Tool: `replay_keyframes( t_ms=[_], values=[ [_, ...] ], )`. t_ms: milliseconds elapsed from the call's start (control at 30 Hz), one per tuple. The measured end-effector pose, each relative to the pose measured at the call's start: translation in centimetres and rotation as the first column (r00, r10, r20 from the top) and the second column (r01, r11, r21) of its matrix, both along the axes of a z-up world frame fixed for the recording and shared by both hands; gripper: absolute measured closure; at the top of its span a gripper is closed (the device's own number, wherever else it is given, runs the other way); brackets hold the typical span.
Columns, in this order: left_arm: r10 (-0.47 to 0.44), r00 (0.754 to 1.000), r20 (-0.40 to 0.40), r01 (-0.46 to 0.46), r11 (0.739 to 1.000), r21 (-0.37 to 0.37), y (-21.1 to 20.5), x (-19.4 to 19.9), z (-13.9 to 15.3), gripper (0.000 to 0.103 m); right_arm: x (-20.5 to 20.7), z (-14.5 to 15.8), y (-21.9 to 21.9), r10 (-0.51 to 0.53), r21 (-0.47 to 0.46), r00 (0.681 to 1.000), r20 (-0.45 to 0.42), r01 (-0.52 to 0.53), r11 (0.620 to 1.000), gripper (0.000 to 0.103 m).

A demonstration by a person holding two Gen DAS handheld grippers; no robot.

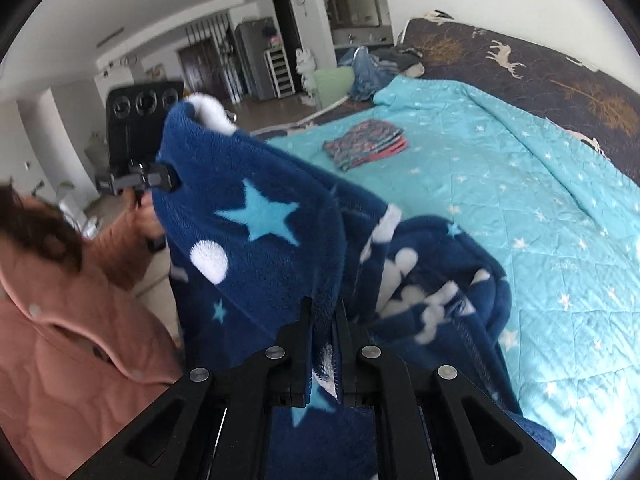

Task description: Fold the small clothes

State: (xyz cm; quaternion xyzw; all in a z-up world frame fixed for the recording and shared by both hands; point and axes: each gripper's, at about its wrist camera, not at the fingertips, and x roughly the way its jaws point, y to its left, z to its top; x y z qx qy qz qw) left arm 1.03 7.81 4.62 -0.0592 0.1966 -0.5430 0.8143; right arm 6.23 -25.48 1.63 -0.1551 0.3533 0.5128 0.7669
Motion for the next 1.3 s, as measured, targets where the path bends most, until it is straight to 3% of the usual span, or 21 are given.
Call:
replay_keyframes(
  t_ms=[67,167,267,333,467,600,667,733,800,833,933,1033,1167,1300],
  values=[
    [0.000,1.000,-0.001,0.001,1.000,0.028,-0.5,1.0,0.1,0.082,0.5,-0.6,0.5,-0.018,-0.025,1.000,0.013,0.018,1.000,0.095],
    [0.017,0.999,-0.033,-0.015,0.998,0.056,-0.9,2.8,0.6,0.082,3.5,-1.4,1.0,-0.071,-0.005,0.997,-0.035,0.071,0.997,0.093],
    [-0.035,0.999,-0.011,0.035,0.997,0.071,-1.6,2.6,1.2,0.082,6.7,-2.1,1.0,-0.078,0.003,0.990,-0.119,0.079,0.997,0.066],
    [-0.063,0.998,0.021,0.060,0.993,0.099,-2.3,1.8,1.6,0.082,8.5,-1.6,0.3,-0.120,0.031,0.985,-0.121,0.124,0.992,0.044],
    [-0.103,0.990,0.095,0.088,0.985,0.146,-3.7,-0.5,2.5,0.082,10.8,1.0,-1.1,-0.027,0.174,0.978,-0.205,0.064,0.983,0.034],
    [-0.122,0.975,0.185,0.098,0.987,0.129,-3.3,-0.6,3.6,0.082,11.1,3.2,-1.5,-0.002,0.214,0.989,-0.146,0.034,0.976,0.030],
    [-0.051,0.989,0.142,0.034,0.992,0.119,-2.1,2.2,3.1,0.081,11.4,3.1,-1.6,-0.028,0.203,0.990,-0.139,0.056,0.978,0.030],
    [0.050,0.999,-0.003,-0.049,0.991,0.127,-0.5,6.7,1.4,0.080,11.5,2.3,-1.7,-0.069,0.183,0.986,-0.149,0.096,0.978,0.030],
    [0.190,0.963,-0.192,-0.153,0.969,0.193,1.3,11.6,-2.0,0.080,11.7,1.3,-2.0,-0.113,0.158,0.980,-0.165,0.140,0.978,0.030],
    [0.310,0.917,-0.253,-0.234,0.928,0.289,2.2,13.6,-4.4,0.080,11.7,0.9,-2.1,-0.134,0.143,0.976,-0.169,0.159,0.977,0.030],
    [0.468,0.837,-0.284,-0.300,0.826,0.477,3.2,15.4,-8.8,0.080,11.3,-0.4,-2.9,-0.203,0.078,0.965,-0.168,0.219,0.973,0.030],
    [0.480,0.840,-0.254,-0.307,0.806,0.506,3.2,14.2,-9.5,0.080,10.6,-2.2,-2.7,-0.268,-0.049,0.954,-0.136,0.263,0.963,0.030],
    [0.511,0.840,-0.182,-0.368,0.783,0.501,3.2,12.8,-6.7,0.072,10.3,-3.8,-2.1,-0.295,-0.183,0.953,-0.073,0.278,0.943,0.030],
    [0.512,0.852,-0.115,-0.417,0.794,0.443,2.7,12.9,-2.9,0.071,10.2,-4.7,-1.8,-0.300,-0.244,0.954,-0.024,0.286,0.927,0.034]
  ],
)
